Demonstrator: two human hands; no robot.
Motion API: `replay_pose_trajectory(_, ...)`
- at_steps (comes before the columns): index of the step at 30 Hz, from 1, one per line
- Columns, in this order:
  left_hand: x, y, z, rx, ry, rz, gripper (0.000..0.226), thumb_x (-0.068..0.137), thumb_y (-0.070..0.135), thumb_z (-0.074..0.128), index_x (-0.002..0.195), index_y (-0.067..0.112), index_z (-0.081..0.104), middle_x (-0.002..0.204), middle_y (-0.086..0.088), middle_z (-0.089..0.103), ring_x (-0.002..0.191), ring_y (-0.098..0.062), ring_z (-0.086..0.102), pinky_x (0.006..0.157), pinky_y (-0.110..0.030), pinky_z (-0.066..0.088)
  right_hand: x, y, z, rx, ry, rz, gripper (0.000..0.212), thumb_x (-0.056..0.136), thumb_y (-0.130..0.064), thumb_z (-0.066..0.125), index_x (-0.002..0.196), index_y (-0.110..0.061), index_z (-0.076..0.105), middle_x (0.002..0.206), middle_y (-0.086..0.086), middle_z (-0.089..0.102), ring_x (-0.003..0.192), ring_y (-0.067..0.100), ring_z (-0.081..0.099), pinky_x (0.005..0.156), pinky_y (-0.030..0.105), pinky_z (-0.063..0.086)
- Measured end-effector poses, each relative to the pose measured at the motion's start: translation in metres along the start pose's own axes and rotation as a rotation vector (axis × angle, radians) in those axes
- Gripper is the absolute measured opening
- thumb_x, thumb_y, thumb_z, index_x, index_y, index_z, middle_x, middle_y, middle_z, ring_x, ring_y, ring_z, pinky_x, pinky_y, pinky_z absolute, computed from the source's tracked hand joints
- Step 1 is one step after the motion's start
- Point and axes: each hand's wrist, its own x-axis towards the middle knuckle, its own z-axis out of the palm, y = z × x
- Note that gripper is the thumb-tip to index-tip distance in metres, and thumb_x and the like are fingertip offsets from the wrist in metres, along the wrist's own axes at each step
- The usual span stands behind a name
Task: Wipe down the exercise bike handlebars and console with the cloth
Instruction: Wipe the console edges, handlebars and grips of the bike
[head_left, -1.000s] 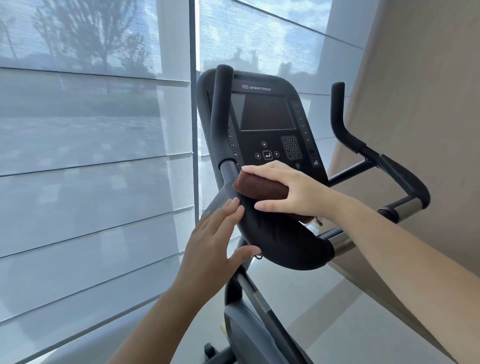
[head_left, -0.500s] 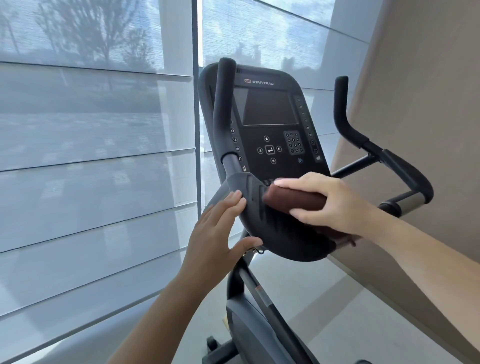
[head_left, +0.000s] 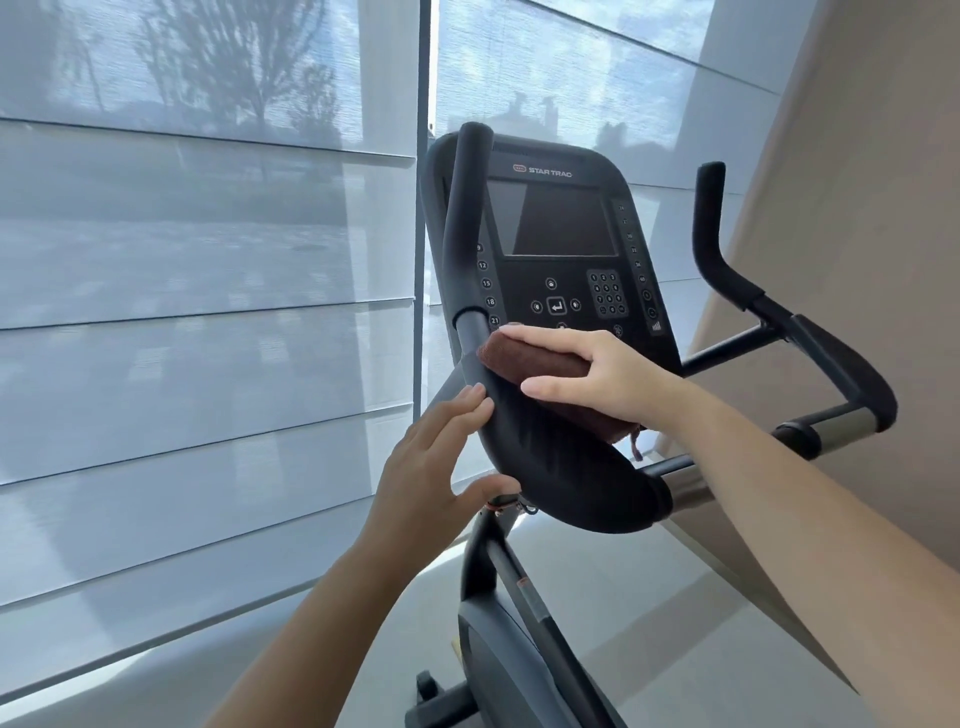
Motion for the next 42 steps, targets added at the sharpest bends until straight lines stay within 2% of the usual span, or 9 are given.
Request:
replay_pose_trajectory(6, -0.002, -0.005, 0.003, -0.057, 0.009, -0.014, 0.067, 0.079, 0.061, 0.053, 0.122, 0.01, 0.057, 0.13, -0.003, 0.055, 0.122, -0.016, 0.05, 0.096, -0.033, 0.044, -0.042, -0.005, 0.009, -0.232, 0.093, 0.045, 0.055, 0.079, -0.027, 0.068, 0.11, -0.066, 0.043, 0.111, -0.006, 0.053, 0.103, 0.004, 0.052, 0.092, 0.018, 0.037)
replay_pose_trajectory(10, 0.001, -0.013, -0.001, -0.086, 0.016, 0.081, 0.061, 0.081, 0.052, 0.054, 0.118, 0.005, 0.061, 0.127, -0.003, 0.057, 0.12, -0.014, 0.048, 0.099, -0.025, 0.039, -0.046, -0.017, 0.021, -0.357, 0.303, 0.096, 0.054, 0.078, -0.026, 0.068, 0.114, -0.059, 0.046, 0.104, -0.002, 0.056, 0.095, 0.006, 0.053, 0.085, 0.007, 0.036)
replay_pose_trajectory(13, 0.009, -0.027, -0.007, -0.121, -0.05, 0.145, 0.053, 0.082, 0.045, 0.053, 0.116, 0.005, 0.062, 0.125, -0.006, 0.059, 0.116, -0.019, 0.052, 0.096, -0.032, 0.044, -0.02, -0.032, 0.028, -0.353, 0.548, 0.085, 0.052, 0.08, -0.025, 0.067, 0.124, -0.046, 0.049, 0.106, 0.0, 0.058, 0.094, 0.009, 0.054, 0.084, 0.007, 0.038)
replay_pose_trajectory(18, 0.025, -0.055, -0.012, -0.219, -0.138, 0.129, 0.064, 0.081, 0.047, 0.052, 0.127, 0.003, 0.054, 0.134, -0.006, 0.051, 0.12, -0.018, 0.045, 0.099, -0.033, 0.04, 0.01, -0.046, 0.048, -0.449, 0.325, 0.229, 0.052, 0.081, -0.03, 0.065, 0.126, -0.049, 0.046, 0.113, 0.0, 0.051, 0.103, 0.01, 0.049, 0.09, 0.019, 0.034)
replay_pose_trajectory(22, 0.033, -0.071, -0.004, -0.288, -0.144, 0.204, 0.07, 0.085, 0.055, 0.048, 0.129, 0.001, 0.051, 0.135, -0.009, 0.05, 0.122, -0.018, 0.042, 0.097, -0.053, 0.043, -0.02, -0.057, 0.069, -0.546, 0.417, 0.285, 0.051, 0.081, -0.028, 0.065, 0.125, -0.047, 0.048, 0.108, -0.003, 0.048, 0.095, 0.005, 0.048, 0.085, 0.018, 0.041)
replay_pose_trajectory(25, 0.038, -0.078, 0.005, -0.294, -0.128, 0.285, 0.069, 0.087, 0.053, 0.048, 0.125, -0.004, 0.053, 0.132, -0.016, 0.051, 0.122, -0.023, 0.043, 0.092, -0.057, 0.045, -0.048, -0.065, 0.088, -0.571, 0.473, 0.322, 0.052, 0.079, -0.024, 0.068, 0.124, -0.045, 0.051, 0.108, -0.004, 0.048, 0.097, 0.007, 0.049, 0.084, 0.019, 0.044)
replay_pose_trajectory(34, 0.049, -0.079, 0.009, -0.416, -0.11, 0.278, 0.055, 0.08, 0.041, 0.057, 0.116, -0.001, 0.06, 0.125, -0.011, 0.058, 0.117, -0.018, 0.049, 0.093, -0.038, 0.047, -0.039, -0.071, 0.091, -0.631, 0.743, 0.335, 0.05, 0.077, -0.023, 0.07, 0.121, -0.04, 0.055, 0.103, 0.002, 0.054, 0.09, 0.008, 0.054, 0.08, 0.013, 0.041)
replay_pose_trajectory(38, 0.051, -0.079, 0.007, -0.455, -0.091, 0.267, 0.05, 0.082, 0.04, 0.056, 0.11, 0.0, 0.063, 0.12, -0.009, 0.061, 0.115, -0.015, 0.049, 0.092, -0.037, 0.045, -0.008, -0.069, 0.095, -0.681, 0.642, 0.419, 0.05, 0.082, -0.03, 0.063, 0.128, -0.042, 0.048, 0.106, 0.004, 0.049, 0.096, 0.02, 0.054, 0.083, 0.031, 0.049)
replay_pose_trajectory(42, 0.049, -0.079, 0.008, -0.436, -0.077, 0.254, 0.051, 0.081, 0.04, 0.057, 0.112, 0.0, 0.062, 0.121, -0.009, 0.06, 0.115, -0.016, 0.049, 0.096, -0.038, 0.043, -0.046, -0.068, 0.102, -0.699, 0.594, 0.373, 0.052, 0.079, -0.024, 0.065, 0.127, -0.037, 0.051, 0.104, 0.005, 0.05, 0.093, 0.021, 0.053, 0.083, 0.031, 0.049)
